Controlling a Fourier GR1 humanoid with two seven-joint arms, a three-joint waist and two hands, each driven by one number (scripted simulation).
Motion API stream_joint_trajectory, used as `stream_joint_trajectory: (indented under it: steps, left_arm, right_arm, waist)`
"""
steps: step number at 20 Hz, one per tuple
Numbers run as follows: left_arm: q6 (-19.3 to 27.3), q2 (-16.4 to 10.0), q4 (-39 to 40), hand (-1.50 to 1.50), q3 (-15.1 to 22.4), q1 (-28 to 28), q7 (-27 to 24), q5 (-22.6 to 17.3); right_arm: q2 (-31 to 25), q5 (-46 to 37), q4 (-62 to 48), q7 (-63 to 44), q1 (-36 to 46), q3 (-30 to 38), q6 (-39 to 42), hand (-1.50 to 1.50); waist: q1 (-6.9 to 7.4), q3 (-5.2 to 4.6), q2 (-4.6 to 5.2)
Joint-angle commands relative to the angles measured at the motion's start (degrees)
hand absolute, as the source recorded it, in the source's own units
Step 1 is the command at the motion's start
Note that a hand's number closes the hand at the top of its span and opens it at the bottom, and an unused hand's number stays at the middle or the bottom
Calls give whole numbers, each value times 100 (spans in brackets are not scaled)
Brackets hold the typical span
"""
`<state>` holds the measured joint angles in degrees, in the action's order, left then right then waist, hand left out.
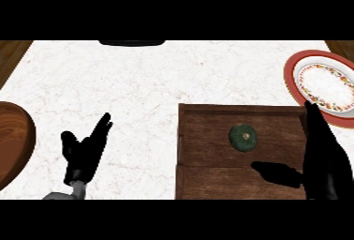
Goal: Pick the squash from the tray and place it in the plate
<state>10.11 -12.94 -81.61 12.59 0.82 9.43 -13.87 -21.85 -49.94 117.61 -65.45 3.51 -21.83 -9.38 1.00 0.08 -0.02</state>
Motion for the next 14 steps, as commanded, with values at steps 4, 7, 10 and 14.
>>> stream_joint_trajectory:
  steps: [4, 7, 10, 14]
  left_arm:
    - [-160, -139, -280, 0, -99, -181, 361, -91]
    - [-43, 250, 348, 0, -26, 22, -116, 151]
    - [-93, 155, -31, 0, -9, -262, 124, 184]
    - [-179, 80, 80, 0, -246, -50, 104, 111]
  right_arm:
    - [968, -12, -601, -854, 704, 26, 663, -150]
    - [1301, -204, -1128, -527, 705, 57, 385, -150]
    - [1633, -714, -1294, -366, 584, -205, 238, -150]
    - [1678, -911, -1575, -485, 752, 153, 661, -150]
  waist:
    - [-51, -10, -1]
    - [-88, -11, 8]
    - [-78, -9, 1]
    - [-98, -11, 3]
